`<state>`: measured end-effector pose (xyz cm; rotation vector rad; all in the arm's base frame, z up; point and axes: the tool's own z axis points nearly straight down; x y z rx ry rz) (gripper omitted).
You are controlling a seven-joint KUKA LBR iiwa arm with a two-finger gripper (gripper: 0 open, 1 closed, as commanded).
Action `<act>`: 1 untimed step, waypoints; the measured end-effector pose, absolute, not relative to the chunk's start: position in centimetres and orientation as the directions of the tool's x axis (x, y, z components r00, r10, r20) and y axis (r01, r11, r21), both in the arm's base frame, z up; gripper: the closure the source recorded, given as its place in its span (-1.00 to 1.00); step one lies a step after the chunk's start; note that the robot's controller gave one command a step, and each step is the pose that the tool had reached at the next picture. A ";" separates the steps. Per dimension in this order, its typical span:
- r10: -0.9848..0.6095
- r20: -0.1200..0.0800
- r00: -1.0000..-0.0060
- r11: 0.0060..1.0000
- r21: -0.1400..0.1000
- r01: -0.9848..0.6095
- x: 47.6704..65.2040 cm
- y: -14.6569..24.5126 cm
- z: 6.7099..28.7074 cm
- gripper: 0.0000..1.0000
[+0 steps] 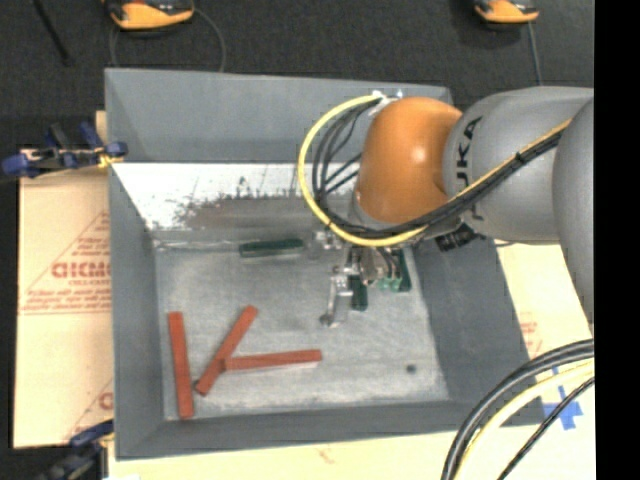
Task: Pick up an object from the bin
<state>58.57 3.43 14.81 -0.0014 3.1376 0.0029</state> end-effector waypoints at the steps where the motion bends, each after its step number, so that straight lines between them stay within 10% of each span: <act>1: -0.044 0.010 -0.999 0.999 0.003 -0.044 50.6 11.2 6.9 -1.00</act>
Offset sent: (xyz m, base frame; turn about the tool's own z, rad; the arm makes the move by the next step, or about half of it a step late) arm -0.0749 0.0728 -0.0748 -0.0337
